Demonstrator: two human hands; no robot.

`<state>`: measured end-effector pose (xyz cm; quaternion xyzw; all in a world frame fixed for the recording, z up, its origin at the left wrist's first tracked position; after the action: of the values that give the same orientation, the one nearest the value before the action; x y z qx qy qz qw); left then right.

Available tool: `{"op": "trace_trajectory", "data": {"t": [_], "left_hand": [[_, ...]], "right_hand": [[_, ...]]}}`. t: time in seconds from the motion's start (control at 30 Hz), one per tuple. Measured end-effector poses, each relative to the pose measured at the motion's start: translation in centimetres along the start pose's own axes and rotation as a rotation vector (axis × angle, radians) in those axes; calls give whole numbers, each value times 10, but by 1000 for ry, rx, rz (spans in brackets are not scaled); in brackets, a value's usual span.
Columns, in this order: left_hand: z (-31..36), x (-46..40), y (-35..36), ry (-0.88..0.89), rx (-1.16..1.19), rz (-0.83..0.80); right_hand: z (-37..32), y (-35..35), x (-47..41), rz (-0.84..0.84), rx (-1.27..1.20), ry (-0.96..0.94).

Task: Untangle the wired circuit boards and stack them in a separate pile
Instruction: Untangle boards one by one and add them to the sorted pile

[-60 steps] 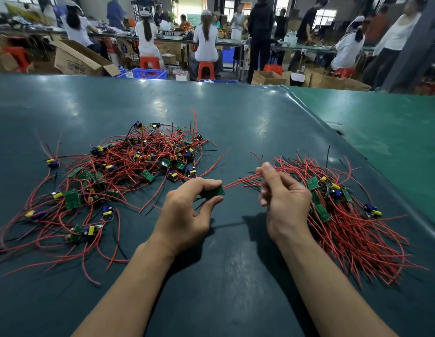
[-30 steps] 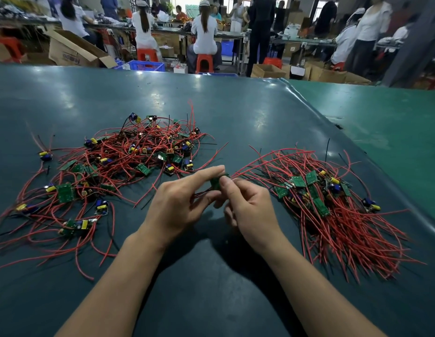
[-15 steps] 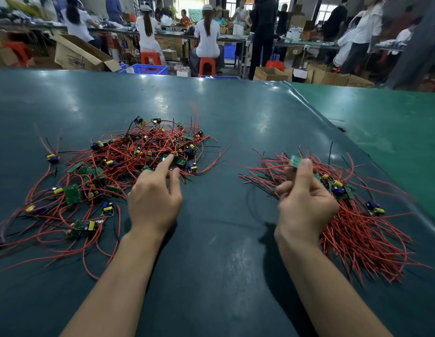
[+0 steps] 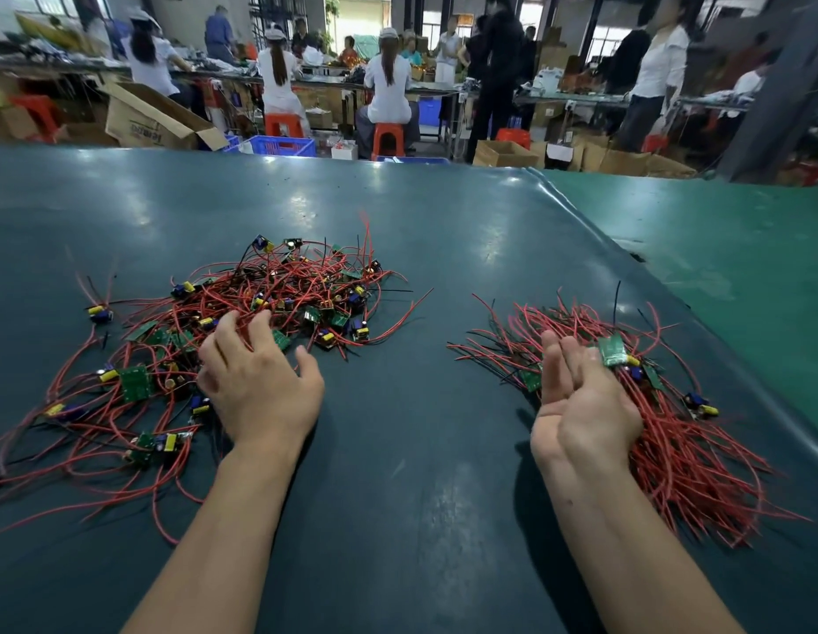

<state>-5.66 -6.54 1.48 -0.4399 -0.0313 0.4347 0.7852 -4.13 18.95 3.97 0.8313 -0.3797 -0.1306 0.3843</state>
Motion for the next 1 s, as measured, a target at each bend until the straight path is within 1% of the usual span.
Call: {"op": "trace_trajectory", "data": {"t": [0.1, 0.17, 0.2, 0.33, 0.47, 0.6, 0.67, 0.7, 0.73, 0.77, 0.83, 0.87, 0.93, 1.0], "left_hand": [[-4, -4, 0, -55, -77, -57], [-6, -5, 3, -74, -133, -84], [-6, -6, 3, -71, -123, -75], [-5, -8, -1, -70, 31, 7], [-8, -10, -1, -142, -114, -7], [-11, -11, -4, -179, -157, 9], [-13, -13, -8, -192, -121, 58], [-14, -15, -11, -179, -80, 107], [-13, -17, -14, -135, -46, 146], [-11, -18, -14, -60, -32, 149], [-6, -18, -7, 89, -41, 48], [-5, -17, -1, 121, -62, -19], [-3, -16, 7, 107, -135, -118], [-5, -16, 12, 99, -186, -154]], "right_hand": [[2, -1, 1, -64, 129, 68], [2, 0, 2, -115, 210, 46], [2, 1, 3, -157, 250, 20], [9, 8, 13, -405, 413, -15], [24, 7, 28, -612, 528, -78], [34, 7, 30, -688, 600, -133], [38, 7, 28, -703, 637, -147], [40, 8, 28, -706, 648, -146], [41, 8, 27, -707, 654, -144], [42, 8, 27, -710, 658, -140], [43, 7, 27, -723, 663, -138], [44, 6, 27, -731, 665, -139], [44, 6, 28, -744, 666, -139], [43, 6, 27, -745, 664, -134]]}}
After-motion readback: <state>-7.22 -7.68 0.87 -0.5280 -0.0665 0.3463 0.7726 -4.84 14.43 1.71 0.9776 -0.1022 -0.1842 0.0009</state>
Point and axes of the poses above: each hand's wrist, its own x-axis away from the middle knuckle, its own y-axis out of the palm, z = x × y, the point moved 2 cm from there along -x, towards the middle knuckle, and after that the axes turned 14 degrees about -y, right-handed, at the moved point
